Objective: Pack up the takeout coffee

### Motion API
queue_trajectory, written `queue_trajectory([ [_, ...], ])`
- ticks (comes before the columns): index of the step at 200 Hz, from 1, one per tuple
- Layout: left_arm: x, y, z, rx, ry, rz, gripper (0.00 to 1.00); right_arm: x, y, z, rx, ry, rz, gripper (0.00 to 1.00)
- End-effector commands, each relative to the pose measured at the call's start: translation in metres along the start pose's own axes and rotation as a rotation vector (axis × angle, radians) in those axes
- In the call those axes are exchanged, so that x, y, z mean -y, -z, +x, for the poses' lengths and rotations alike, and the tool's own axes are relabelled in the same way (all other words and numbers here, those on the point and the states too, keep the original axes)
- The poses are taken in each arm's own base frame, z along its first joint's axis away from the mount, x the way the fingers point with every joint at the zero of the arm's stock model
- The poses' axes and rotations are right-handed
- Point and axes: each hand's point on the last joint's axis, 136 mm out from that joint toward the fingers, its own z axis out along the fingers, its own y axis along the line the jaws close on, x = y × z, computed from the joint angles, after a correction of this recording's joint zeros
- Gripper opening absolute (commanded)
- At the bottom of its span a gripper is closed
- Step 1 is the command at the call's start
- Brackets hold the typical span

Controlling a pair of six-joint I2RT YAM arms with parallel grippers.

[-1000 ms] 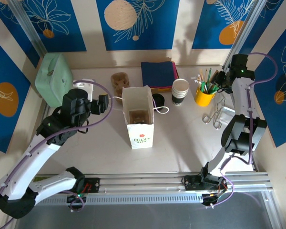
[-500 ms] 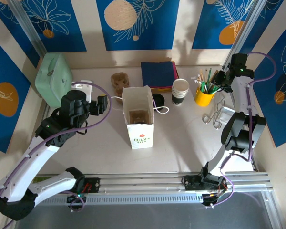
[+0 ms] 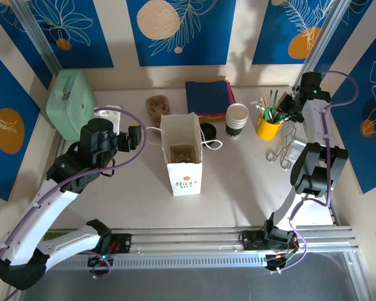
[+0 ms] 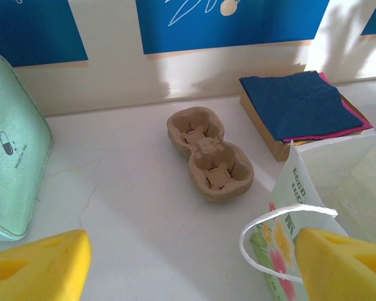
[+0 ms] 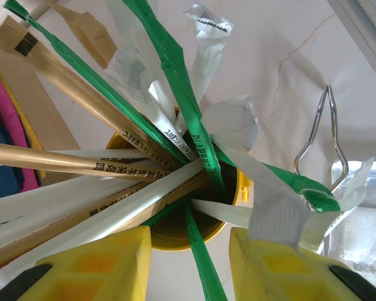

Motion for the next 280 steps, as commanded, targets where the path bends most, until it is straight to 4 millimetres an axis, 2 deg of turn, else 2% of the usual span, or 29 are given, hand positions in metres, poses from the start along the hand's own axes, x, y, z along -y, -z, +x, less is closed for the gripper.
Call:
queue_trajectory([
  [1,-0.004,0.005,-0.003,0.013,0.033,0.002,0.85,-0.004,-0.005,-0.001,0.002,0.019,-0.004,0.35],
  [62,-0.001,0.002,0.003,-0.010,0.047,0.016,0.85,-0.009,0.008,-0.003,0.028,0.061,0.014,0.20],
  [93,0.000,0.004,0.003,-0.008,0.064,0.023,0.85,-0.010,0.026,-0.004,0.045,0.083,0.041,0.16],
  [137,0.002,0.004,0.001,-0.003,0.080,0.033,0.85,-0.019,0.066,-0.009,0.120,0.145,0.053,0.06],
  [186,0.005,0.003,-0.003,0.004,0.091,0.047,0.86,-0.025,0.108,-0.011,0.179,0.200,0.086,0.04],
  [226,0.007,0.002,-0.003,0.002,0.098,0.058,0.86,-0.032,0.150,-0.015,0.247,0.249,0.120,0.03],
  [280,0.008,0.001,-0.005,0.006,0.103,0.059,0.86,-0.056,0.214,-0.005,0.346,0.269,-0.006,0.01],
])
